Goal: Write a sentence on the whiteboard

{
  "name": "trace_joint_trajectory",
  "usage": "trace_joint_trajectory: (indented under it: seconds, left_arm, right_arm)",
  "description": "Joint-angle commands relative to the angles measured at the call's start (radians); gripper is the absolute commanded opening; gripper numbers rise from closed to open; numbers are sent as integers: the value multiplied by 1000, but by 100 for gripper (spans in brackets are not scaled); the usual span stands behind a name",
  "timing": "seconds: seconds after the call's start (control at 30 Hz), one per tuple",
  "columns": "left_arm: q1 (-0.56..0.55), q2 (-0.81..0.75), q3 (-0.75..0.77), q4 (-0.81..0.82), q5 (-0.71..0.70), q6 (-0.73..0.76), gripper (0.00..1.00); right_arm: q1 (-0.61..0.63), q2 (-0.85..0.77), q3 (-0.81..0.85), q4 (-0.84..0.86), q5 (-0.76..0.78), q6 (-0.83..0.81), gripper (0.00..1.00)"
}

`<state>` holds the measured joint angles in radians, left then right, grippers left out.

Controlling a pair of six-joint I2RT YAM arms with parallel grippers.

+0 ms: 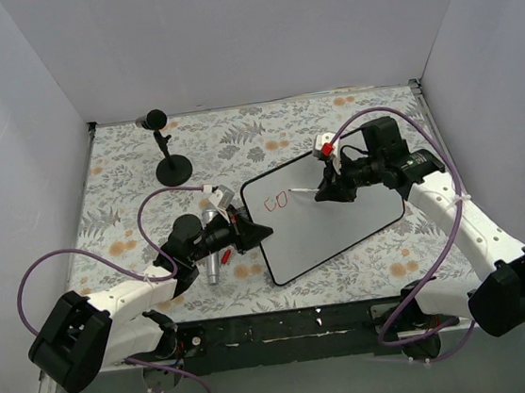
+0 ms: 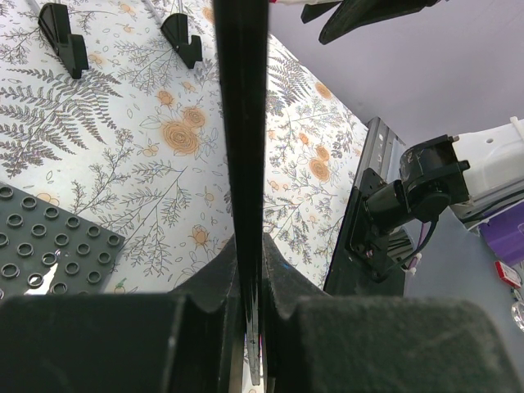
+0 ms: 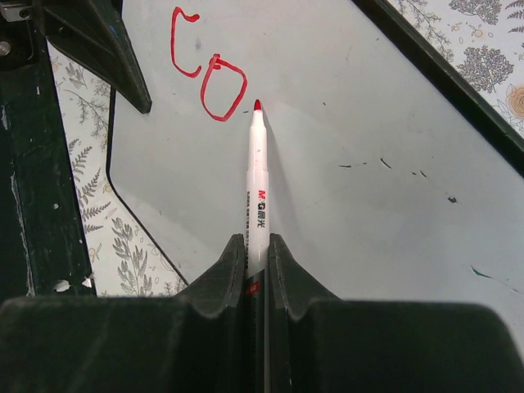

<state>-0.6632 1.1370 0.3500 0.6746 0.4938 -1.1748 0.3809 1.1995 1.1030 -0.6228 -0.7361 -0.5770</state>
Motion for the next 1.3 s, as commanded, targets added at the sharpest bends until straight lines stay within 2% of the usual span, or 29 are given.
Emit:
trace_joint_trajectory:
  seconds: [0.0, 0.83, 1.27]
  left_arm:
    - [-3, -14, -3, 8, -3, 56, 0]
    - [-3, -9, -3, 17, -9, 58, 0]
    - [-3, -6, 1, 10, -6, 61, 0]
  right_arm:
    - [-4, 14, 12, 52, -9, 23, 1]
    - [-2, -12, -61, -20, 12, -40, 1]
    - [-56, -21, -49, -14, 23, -37, 1]
